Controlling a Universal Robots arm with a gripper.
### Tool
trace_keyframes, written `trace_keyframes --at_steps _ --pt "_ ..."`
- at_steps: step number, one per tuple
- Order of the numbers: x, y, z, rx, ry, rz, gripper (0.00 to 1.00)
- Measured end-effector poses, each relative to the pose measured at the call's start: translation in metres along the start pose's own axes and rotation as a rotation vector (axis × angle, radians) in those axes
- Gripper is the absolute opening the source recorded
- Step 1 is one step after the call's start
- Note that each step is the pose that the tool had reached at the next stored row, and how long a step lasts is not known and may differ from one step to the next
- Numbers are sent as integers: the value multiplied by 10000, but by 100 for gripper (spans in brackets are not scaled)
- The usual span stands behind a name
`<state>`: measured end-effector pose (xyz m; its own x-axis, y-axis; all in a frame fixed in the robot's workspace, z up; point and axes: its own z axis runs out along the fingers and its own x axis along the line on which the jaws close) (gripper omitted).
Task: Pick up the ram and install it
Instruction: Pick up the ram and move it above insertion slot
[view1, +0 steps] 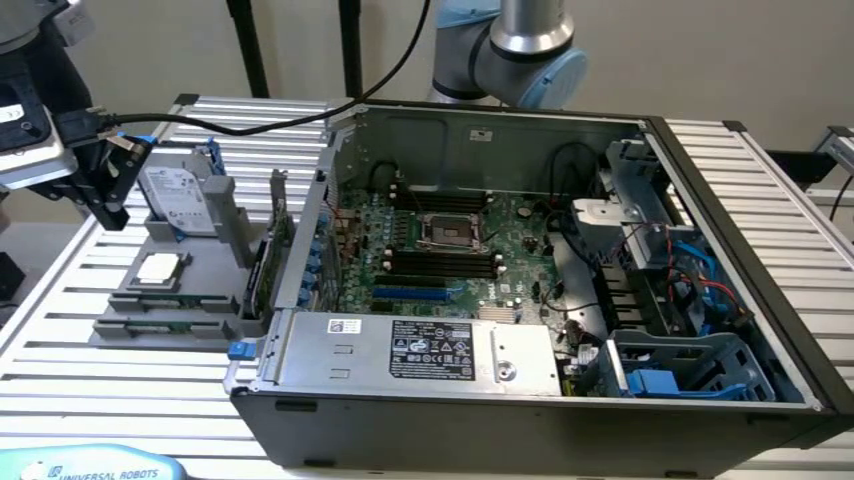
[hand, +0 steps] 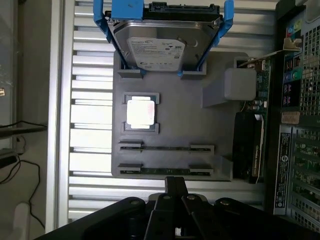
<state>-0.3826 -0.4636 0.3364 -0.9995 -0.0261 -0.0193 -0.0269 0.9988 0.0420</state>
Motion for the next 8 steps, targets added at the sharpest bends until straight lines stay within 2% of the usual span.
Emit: trace_keyframes --at_steps 3,8 --pt "0 0 0 0 2 -40 11" --pt "0 0 6 -18 38 -895 11"
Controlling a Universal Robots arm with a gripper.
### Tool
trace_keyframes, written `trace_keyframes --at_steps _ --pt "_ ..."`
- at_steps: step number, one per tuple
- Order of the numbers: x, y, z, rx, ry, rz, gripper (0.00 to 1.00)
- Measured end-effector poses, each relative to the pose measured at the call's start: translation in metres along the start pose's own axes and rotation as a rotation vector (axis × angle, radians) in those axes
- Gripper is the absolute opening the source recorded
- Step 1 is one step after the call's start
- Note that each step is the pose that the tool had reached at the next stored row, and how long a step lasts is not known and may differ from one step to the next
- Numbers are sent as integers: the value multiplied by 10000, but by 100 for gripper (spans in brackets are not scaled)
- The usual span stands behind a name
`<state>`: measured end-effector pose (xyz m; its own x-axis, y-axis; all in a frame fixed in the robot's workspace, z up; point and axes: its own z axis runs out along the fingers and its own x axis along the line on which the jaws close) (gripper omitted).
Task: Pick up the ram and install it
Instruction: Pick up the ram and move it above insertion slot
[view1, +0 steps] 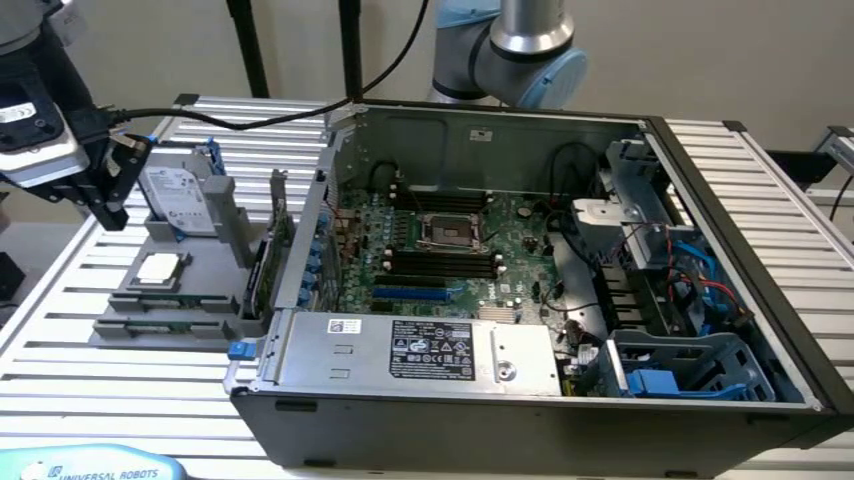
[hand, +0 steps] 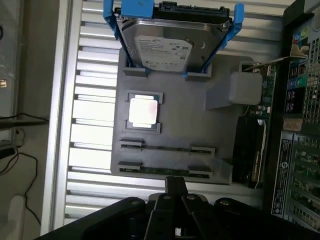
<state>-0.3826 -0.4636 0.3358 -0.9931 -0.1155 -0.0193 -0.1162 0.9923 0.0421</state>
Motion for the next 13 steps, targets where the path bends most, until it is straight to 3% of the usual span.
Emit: trace_keyframes --at_steps 13 --pt "0 -1 21 -45 99 -2352 11"
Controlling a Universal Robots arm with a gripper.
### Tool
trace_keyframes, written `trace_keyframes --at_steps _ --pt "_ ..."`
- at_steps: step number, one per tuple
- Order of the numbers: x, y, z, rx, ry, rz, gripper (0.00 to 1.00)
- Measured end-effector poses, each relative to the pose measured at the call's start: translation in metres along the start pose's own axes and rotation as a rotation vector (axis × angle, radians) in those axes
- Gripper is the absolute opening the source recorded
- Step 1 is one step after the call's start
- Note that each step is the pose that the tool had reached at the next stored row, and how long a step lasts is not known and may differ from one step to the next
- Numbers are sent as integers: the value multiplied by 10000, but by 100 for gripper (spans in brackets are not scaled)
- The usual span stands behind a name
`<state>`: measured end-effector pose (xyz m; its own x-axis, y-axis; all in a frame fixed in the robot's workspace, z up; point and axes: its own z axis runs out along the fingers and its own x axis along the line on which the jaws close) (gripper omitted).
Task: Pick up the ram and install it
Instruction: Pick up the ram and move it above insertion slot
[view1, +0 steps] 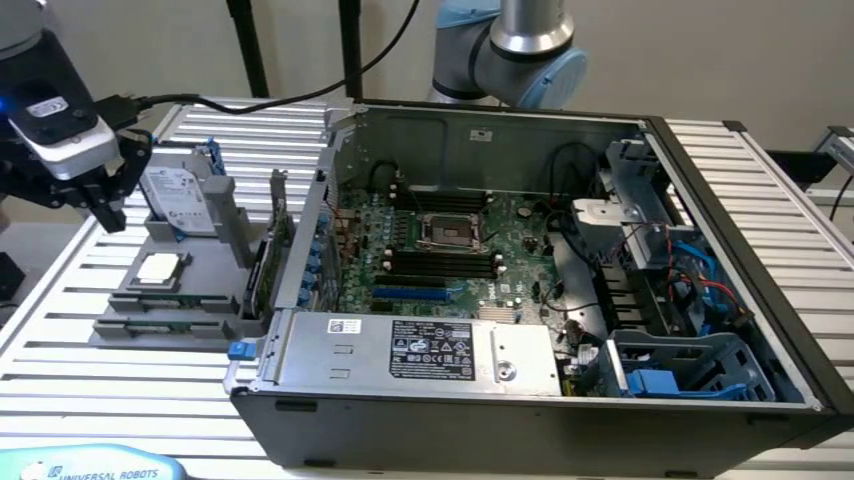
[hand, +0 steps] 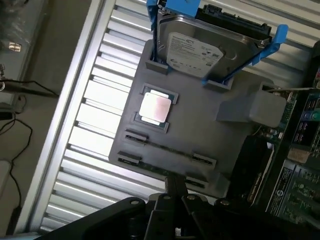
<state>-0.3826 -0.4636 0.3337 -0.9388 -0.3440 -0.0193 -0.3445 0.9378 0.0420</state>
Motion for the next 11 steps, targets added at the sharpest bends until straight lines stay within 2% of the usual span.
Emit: trace_keyframes --at_steps 11 --pt "0 -1 24 -38 82 -1997 11"
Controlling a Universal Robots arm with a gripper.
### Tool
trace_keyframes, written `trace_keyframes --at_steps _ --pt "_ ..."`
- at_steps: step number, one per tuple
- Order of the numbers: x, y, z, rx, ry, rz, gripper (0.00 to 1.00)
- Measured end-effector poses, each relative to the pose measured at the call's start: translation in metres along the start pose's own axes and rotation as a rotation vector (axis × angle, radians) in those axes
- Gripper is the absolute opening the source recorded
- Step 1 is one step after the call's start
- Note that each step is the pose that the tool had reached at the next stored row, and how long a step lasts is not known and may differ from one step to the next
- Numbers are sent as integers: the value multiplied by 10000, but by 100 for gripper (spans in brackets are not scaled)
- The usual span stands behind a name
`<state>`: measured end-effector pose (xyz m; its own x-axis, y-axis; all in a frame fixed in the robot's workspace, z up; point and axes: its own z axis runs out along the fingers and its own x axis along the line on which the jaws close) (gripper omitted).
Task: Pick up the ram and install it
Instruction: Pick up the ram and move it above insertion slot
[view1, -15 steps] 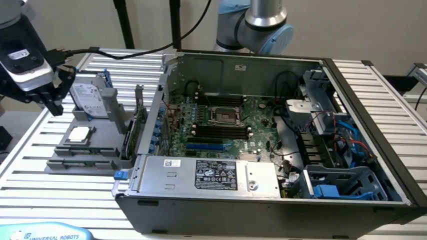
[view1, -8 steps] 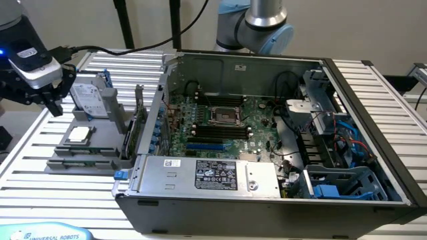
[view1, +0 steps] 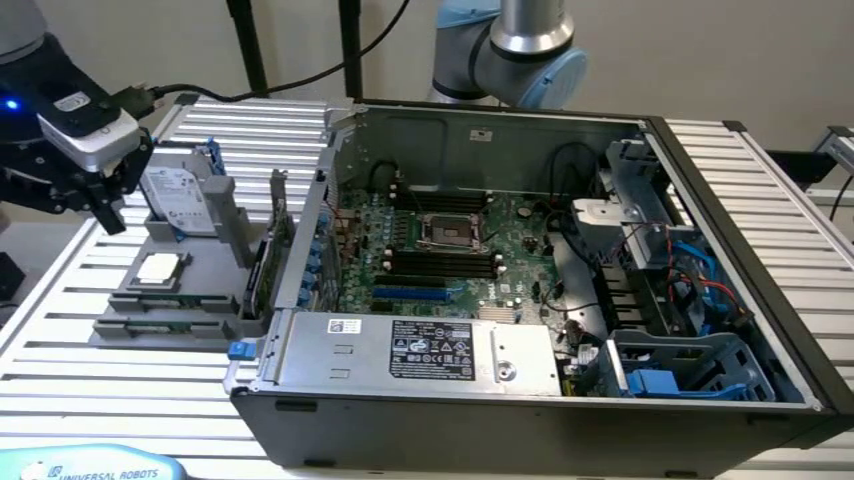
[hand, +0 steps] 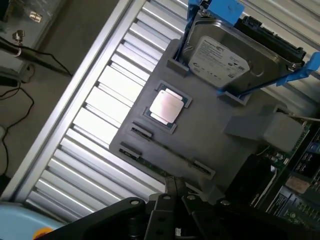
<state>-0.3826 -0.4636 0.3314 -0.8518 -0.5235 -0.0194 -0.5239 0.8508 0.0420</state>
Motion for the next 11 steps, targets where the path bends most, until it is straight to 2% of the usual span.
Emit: trace_keyframes --at_steps 11 --pt "1 -2 33 -39 84 -2005 11"
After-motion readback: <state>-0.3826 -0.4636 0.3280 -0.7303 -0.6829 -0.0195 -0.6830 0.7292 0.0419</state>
